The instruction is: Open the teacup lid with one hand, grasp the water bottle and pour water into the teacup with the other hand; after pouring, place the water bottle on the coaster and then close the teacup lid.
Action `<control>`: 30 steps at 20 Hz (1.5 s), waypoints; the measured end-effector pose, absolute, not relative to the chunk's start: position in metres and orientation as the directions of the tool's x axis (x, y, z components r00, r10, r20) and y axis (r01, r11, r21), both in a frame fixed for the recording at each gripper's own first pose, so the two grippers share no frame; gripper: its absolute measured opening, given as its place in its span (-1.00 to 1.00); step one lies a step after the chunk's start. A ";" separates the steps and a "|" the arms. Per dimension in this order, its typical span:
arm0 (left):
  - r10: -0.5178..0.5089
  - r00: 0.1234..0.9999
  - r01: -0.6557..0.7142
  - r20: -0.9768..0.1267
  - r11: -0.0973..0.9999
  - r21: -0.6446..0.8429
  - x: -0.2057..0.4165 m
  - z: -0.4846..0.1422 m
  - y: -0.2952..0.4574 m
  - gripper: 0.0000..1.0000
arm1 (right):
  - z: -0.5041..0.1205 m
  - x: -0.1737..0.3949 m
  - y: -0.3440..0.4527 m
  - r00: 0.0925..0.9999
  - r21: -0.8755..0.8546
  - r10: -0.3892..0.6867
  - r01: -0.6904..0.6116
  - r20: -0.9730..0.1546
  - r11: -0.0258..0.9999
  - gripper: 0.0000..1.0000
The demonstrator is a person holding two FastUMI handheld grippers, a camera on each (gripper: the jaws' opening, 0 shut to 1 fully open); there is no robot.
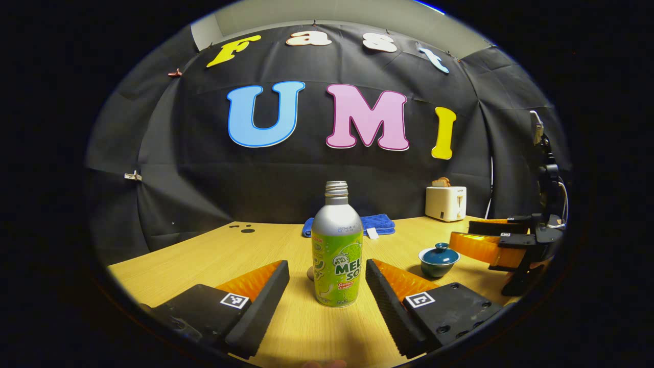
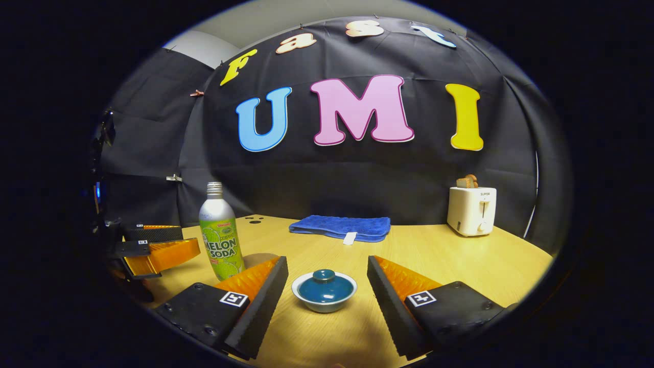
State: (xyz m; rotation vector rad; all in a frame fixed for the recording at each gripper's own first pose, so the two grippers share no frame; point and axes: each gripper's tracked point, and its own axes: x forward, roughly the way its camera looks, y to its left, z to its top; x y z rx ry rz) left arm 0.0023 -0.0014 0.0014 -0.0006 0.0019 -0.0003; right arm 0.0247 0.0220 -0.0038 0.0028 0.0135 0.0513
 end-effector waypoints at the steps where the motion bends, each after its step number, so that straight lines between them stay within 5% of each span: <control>1: 0.000 1.000 0.000 -0.002 1.000 -0.001 0.002 0.001 -0.001 0.91 | -0.006 0.031 0.023 0.999 0.001 0.046 -0.046 -0.029 0.999 0.96; 7: 0.000 1.000 0.000 -0.002 1.000 -0.001 0.003 0.001 -0.001 0.91 | -0.029 0.052 0.027 0.983 0.002 0.046 -0.046 -0.176 0.999 0.38; 11: -0.001 1.000 0.001 -0.001 1.000 -0.001 0.003 0.000 -0.001 0.91 | -0.039 0.059 0.027 0.972 -0.003 0.046 -0.048 -0.231 0.999 0.17; 12: 0.000 1.000 0.000 -0.001 1.000 -0.001 0.003 0.001 -0.001 0.91 | -0.038 0.060 0.026 0.972 -0.007 0.044 -0.046 -0.232 0.999 -0.12; 13: -0.001 1.000 0.001 -0.001 1.000 -0.001 0.003 0.001 -0.001 0.91 | -0.037 0.060 0.025 0.972 -0.006 0.044 -0.046 -0.231 0.999 -0.08; 14: -0.001 1.000 0.001 -0.001 1.000 -0.001 0.004 0.001 -0.001 0.91 | -0.038 0.060 0.025 0.972 -0.002 0.046 -0.048 -0.229 0.999 -0.33; 27: -0.032 0.999 0.032 0.000 0.999 -0.001 0.013 0.000 -0.008 0.90 | -0.012 0.032 0.018 0.996 0.008 0.050 -0.049 -0.076 0.999 -0.47; 30: -0.016 1.000 0.016 -0.002 1.000 -0.001 0.031 0.001 -0.009 0.91 | -0.004 0.012 0.010 0.998 0.004 0.053 -0.053 -0.023 0.999 -0.37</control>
